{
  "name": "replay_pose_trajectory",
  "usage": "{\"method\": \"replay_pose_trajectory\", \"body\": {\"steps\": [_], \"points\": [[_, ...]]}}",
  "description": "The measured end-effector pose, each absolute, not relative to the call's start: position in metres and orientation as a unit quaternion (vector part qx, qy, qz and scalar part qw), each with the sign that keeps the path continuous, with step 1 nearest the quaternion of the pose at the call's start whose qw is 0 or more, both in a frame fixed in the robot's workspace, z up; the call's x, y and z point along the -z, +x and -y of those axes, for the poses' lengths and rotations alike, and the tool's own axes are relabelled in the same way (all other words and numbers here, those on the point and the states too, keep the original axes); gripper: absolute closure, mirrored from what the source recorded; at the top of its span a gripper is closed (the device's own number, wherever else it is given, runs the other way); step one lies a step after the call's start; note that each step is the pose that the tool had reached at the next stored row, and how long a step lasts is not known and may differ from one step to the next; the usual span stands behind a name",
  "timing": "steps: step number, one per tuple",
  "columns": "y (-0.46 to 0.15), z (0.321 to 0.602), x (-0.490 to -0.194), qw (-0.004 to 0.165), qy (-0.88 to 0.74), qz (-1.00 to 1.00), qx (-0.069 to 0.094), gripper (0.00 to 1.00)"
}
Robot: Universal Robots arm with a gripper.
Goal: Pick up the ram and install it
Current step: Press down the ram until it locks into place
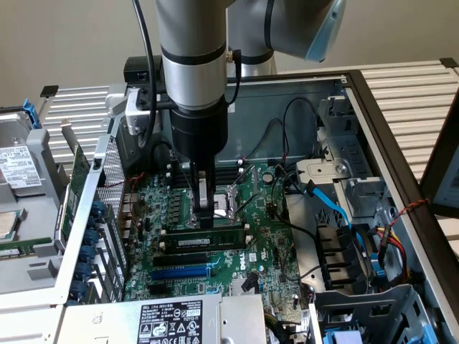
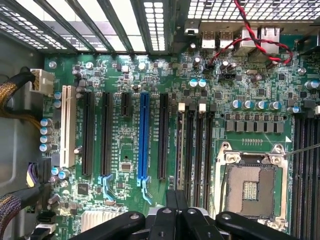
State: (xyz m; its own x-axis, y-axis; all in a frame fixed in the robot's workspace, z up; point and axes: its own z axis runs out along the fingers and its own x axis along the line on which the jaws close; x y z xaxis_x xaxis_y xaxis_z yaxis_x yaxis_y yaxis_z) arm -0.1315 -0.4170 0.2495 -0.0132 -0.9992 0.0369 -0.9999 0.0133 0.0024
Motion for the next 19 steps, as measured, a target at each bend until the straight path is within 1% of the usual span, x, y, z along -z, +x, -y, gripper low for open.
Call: {"method": "replay_pose_trajectory", "body": {"steps": [19], "points": [[-0.134,0.4122,-0.2392,0.014,0.702,0.712,-0.012,0.89]]}}
